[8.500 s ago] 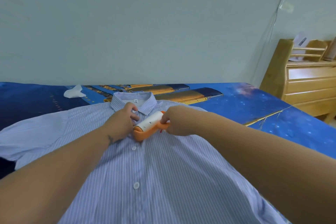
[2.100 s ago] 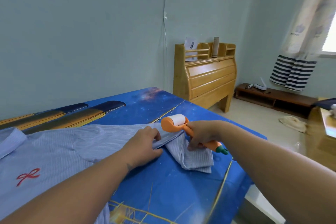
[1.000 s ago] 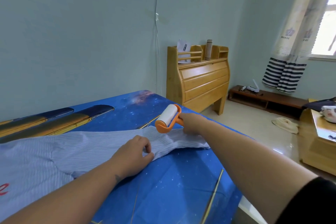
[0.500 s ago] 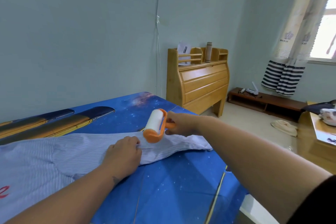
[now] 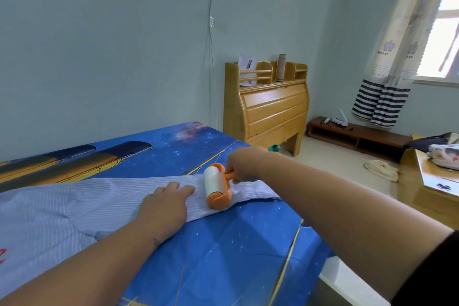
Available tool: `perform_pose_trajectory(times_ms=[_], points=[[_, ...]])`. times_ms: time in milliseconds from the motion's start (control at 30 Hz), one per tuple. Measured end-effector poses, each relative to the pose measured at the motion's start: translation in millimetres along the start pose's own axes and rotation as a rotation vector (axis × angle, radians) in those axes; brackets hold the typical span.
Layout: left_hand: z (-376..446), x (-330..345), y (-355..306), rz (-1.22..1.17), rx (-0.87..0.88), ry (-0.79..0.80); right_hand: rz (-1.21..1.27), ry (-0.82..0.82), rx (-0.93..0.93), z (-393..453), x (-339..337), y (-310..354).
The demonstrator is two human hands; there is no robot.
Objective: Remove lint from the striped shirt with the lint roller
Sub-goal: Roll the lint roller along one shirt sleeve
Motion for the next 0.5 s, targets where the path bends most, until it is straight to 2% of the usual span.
perform_pose_trajectory(times_ms=[100,167,500], points=[[2.4,-8.0,-17.1,0.084,0.141,-0.021,-0.06,0.02,0.028,-12.1,5.4,-16.7],[3.9,-9.3,-26.2,0.122,0.202,0.026,-0.059,0.036,0.052,-19.5,12.1,-29.6],[7.7,-1.4,-21.9,-0.021,0.164,0.159,-0.036,0.189,0.223,-63.2,41.5,-104.9]])
Point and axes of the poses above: each hand's wrist, its own z-axis towards the middle knuckle, its own x-axis out of the palm, y = z × x, the point moved 4 cm from there along z, towards the middle knuckle, and after that the axes turned 6 degrees about y, right-handed, at the moved point
